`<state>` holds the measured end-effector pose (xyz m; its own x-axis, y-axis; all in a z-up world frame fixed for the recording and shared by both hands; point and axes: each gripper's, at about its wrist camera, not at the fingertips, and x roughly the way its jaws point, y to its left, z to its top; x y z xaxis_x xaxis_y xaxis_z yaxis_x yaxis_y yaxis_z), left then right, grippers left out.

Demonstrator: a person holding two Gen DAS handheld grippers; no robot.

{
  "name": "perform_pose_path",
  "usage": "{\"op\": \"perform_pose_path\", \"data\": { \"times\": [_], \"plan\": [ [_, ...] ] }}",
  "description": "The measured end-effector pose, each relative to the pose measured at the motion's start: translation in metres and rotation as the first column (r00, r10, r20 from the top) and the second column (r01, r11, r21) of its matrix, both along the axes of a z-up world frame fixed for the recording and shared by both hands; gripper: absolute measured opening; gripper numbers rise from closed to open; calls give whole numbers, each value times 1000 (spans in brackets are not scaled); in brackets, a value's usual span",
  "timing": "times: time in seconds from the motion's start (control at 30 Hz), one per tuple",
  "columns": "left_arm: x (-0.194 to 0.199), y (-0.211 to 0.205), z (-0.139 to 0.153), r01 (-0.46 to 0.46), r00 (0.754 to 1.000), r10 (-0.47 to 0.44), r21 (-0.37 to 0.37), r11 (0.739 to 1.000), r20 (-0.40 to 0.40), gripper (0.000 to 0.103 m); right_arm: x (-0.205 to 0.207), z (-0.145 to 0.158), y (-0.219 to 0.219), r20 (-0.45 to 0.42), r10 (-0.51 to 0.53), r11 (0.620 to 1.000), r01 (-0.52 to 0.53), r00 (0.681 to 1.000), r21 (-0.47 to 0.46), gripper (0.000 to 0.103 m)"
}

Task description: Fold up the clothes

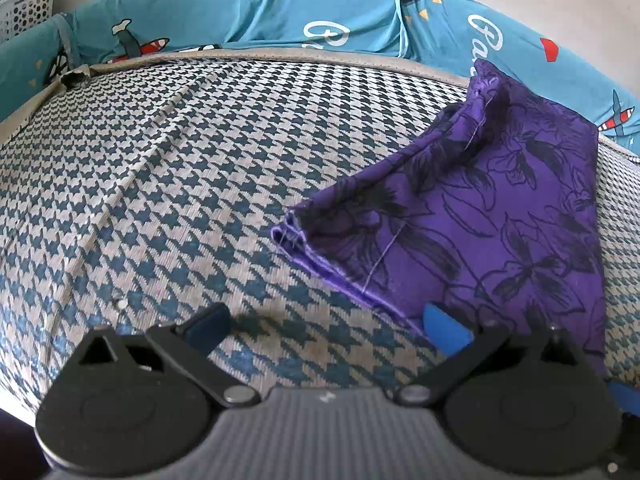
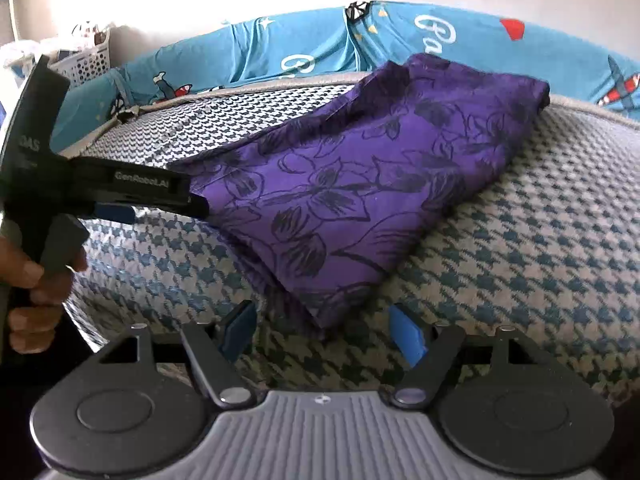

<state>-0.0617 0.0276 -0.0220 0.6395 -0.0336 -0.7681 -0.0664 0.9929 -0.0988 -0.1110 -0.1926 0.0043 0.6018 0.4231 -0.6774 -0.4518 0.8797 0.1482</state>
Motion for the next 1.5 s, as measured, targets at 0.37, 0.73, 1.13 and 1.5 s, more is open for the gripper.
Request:
{"op": "perform_pose_path", "data": {
  "times": [0.37,0.73,1.13,1.5],
  "plan": [
    [-1,-2,4,18,1000,-18,-18,1000,7,103,19,2,-19,-139,-51,970,82,989,228,70],
    [1,9,5,51,999,-52,-213,976,2,103,35,-2,-27,-230,-123,925,196,965,325,19],
    [6,20,0,62,997,-75,-460,886,-10,103,33,18,-29,-151,-127,931,171,980,323,13],
    [15,10,0,86,995,-98,-432,898,-5,103,15,39,-13,47,-75,985,66,996,161,36]
  ]
}}
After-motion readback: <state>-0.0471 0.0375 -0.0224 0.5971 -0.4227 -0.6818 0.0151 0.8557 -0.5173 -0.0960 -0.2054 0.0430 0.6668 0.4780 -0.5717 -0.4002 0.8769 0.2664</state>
